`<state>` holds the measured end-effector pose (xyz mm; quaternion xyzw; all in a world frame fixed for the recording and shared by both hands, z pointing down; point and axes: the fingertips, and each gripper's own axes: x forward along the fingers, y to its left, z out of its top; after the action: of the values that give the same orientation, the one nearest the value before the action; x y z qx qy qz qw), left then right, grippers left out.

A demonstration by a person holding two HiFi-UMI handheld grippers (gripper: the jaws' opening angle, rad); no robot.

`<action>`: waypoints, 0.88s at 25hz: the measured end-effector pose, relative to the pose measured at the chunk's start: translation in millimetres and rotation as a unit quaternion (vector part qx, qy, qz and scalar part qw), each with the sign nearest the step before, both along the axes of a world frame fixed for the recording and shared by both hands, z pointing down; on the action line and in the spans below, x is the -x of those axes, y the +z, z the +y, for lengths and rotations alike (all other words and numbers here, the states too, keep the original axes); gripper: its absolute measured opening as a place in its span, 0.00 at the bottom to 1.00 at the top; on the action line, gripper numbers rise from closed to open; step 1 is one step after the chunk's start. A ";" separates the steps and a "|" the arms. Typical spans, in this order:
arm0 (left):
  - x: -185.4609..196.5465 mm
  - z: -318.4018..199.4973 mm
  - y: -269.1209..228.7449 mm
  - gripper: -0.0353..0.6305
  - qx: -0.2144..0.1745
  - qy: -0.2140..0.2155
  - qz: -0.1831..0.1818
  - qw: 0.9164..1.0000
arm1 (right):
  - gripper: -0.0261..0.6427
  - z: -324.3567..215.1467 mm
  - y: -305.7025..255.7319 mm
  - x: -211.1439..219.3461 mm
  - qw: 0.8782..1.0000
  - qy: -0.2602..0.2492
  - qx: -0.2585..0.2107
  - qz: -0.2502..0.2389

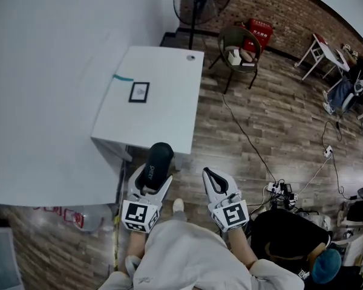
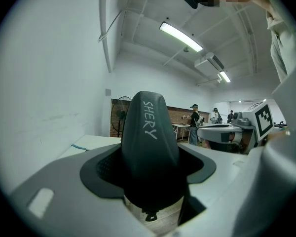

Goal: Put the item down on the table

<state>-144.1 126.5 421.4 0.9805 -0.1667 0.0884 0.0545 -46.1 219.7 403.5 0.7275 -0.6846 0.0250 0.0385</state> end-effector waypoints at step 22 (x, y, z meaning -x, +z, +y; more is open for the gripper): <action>-62.9 -105.8 14.3 0.56 0.021 -0.005 0.008 1.000 | 0.05 -110.9 9.6 -52.3 1.000 -0.010 0.017 0.004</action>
<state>-81.2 20.7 435.7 0.9789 -0.1693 0.0840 0.0771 6.2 108.8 413.1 0.7200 -0.6911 0.0330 0.0541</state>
